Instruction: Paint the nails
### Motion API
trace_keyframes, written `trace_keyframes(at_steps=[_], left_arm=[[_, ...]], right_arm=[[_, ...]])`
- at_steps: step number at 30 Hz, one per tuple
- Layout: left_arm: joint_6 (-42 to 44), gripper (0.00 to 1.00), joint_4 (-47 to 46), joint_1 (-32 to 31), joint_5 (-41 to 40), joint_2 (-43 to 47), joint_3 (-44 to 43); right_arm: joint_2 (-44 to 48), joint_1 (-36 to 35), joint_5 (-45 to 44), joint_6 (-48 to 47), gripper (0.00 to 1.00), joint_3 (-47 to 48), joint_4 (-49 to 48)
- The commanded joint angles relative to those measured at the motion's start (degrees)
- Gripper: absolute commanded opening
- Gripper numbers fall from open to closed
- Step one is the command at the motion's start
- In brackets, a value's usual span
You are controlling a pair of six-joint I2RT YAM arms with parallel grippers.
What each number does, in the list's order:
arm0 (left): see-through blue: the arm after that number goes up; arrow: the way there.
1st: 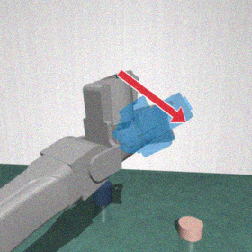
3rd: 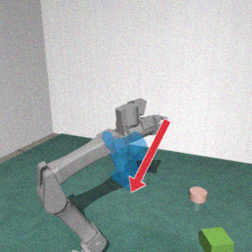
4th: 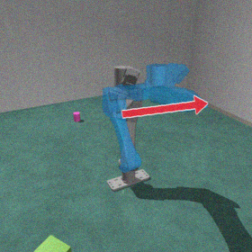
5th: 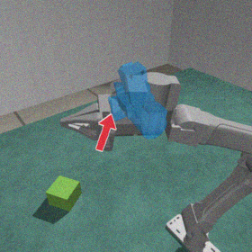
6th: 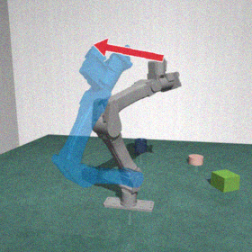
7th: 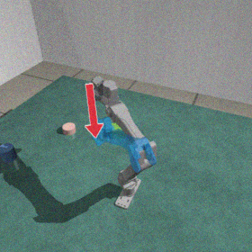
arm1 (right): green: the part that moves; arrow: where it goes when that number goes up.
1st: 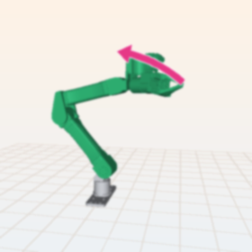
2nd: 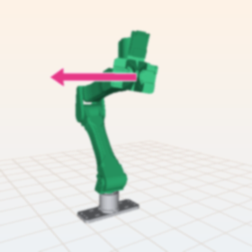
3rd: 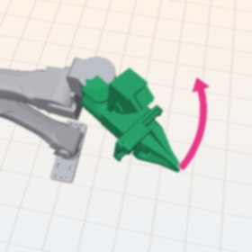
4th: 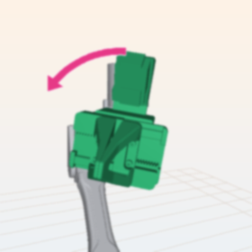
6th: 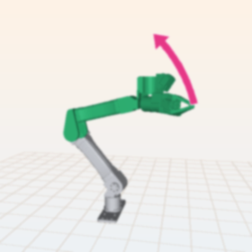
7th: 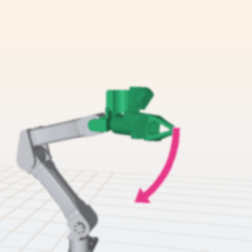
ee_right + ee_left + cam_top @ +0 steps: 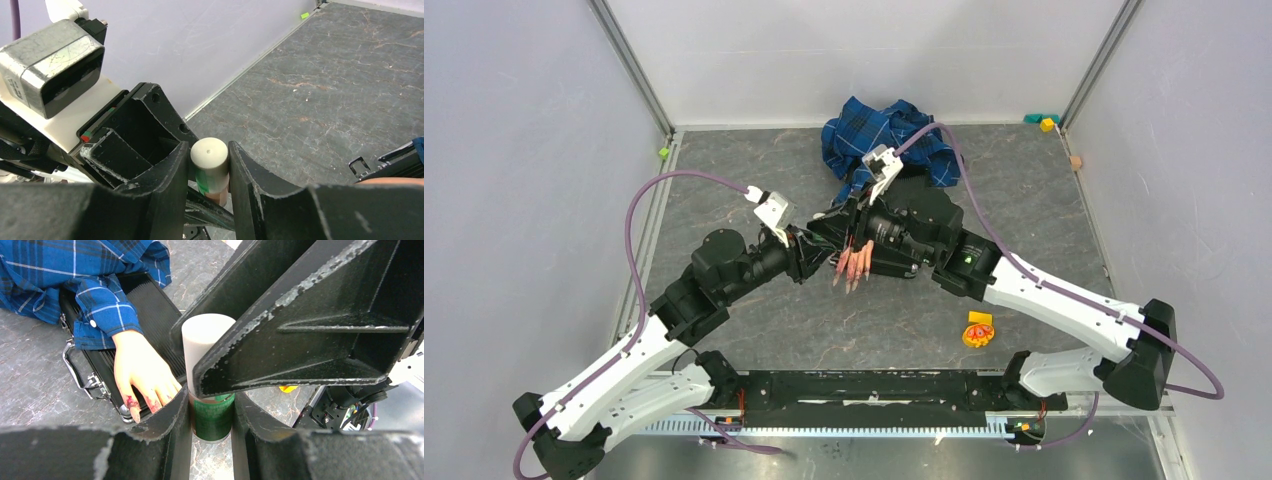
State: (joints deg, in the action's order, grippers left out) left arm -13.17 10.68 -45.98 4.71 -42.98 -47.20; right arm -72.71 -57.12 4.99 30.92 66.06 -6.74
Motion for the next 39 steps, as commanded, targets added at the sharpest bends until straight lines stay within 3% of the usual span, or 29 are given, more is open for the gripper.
trace_keyframes(at_steps=[1, 14, 21, 26, 39], left_arm=[[1.57, 0.02, -1.32, 0.19, 1.38, -0.28, -2.12], [1.59, 0.02, -1.88, 0.27, 2.04, 0.9, -2.02], [1.3, 0.02, -3.83, 0.45, 6.15, 2.01, -1.15], [1.3, 0.02, -6.51, 0.45, 14.12, 2.77, -0.44], [-1.56, 0.02, -10.41, 0.88, 26.83, 0.87, -0.26]], right_arm=[[-1.24, -1.5, 3.14, -0.41, 0.39, 4.11, -2.59], [-3.06, -2.03, 2.99, -1.02, 0.4, 4.37, -1.2], [-0.78, -1.84, 3.38, -3.57, 0.19, 4.29, -0.56], [1.69, -0.37, 8.99, -7.97, 0.03, 6.27, 0.81], [8.81, 2.35, 20.1, -10.81, 0.0, 6.65, -0.52]])
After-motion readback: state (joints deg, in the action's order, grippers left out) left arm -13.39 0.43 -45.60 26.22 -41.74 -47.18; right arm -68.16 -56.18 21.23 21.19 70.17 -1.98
